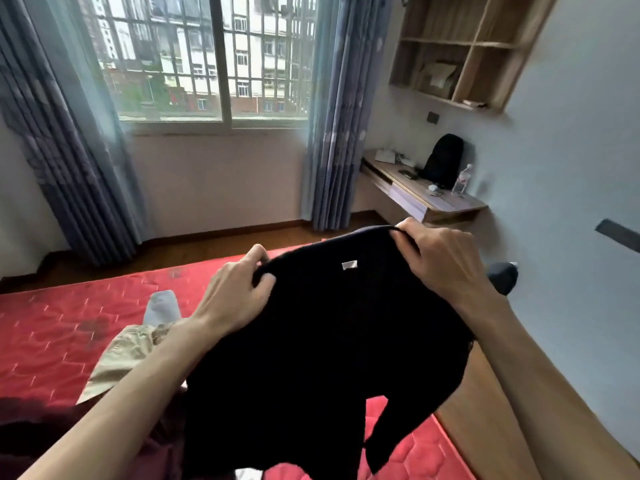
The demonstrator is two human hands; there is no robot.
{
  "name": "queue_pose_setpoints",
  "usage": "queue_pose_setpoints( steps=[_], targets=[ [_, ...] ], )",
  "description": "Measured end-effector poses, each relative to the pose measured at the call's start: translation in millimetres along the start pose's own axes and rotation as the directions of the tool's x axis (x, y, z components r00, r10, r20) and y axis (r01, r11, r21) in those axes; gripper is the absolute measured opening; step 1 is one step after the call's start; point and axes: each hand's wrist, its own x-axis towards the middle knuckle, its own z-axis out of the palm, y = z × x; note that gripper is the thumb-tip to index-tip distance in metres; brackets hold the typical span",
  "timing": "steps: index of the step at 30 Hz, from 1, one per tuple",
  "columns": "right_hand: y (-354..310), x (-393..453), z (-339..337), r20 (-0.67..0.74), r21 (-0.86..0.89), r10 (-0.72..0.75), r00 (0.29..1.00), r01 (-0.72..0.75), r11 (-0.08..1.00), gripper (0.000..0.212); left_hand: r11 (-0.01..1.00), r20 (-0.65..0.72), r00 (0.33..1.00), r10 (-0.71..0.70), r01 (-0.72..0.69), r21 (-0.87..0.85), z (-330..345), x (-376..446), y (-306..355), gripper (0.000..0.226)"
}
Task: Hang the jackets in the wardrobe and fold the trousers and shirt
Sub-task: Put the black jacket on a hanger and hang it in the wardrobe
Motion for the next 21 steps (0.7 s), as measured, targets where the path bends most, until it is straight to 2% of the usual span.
queue_pose_setpoints(
  steps=[2, 4, 9, 13, 15, 17, 21],
  targets=[
    [7, -12, -17, 0.019, -0.024, 0.041, 0.999, -0.041, 0.999, 0.035, 0.991, 0.078, 0.988, 0.134, -0.133, -0.028, 4, 2, 7, 0.022],
    [15, -27, -37, -0.003, -0.062, 0.072, 0.997, -0.072, 0.995, 0.031, 0.968, 0.132, 0.959, 0.249, -0.245, -0.050, 12, 6, 15, 0.032],
    [33, -76, -88, 0.080, -0.093, 0.232, 0.969, -0.224, 0.970, 0.022, 0.897, 0.088, 0.896, 0.435, -0.423, -0.127, 44, 18, 49, 0.046],
    [42, -122, -128, 0.079, -0.138, 0.364, 0.928, -0.351, 0.926, 0.033, 0.829, 0.055, 0.835, 0.547, -0.532, -0.171, 63, 17, 94, 0.034],
    [43, -147, -144, 0.062, -0.147, 0.438, 0.897, -0.426, 0.893, 0.031, 0.806, 0.026, 0.816, 0.577, -0.564, -0.179, 71, 13, 122, 0.031],
    [40, -173, -157, 0.050, -0.058, 0.530, 0.847, -0.527, 0.848, 0.024, 0.779, -0.011, 0.796, 0.605, -0.594, -0.199, 81, 6, 151, 0.034],
    [34, -228, -182, -0.028, 0.321, 0.728, 0.685, -0.683, 0.656, 0.033, 0.726, -0.053, 0.764, 0.642, -0.629, -0.276, 104, -12, 210, 0.031]
  ],
)
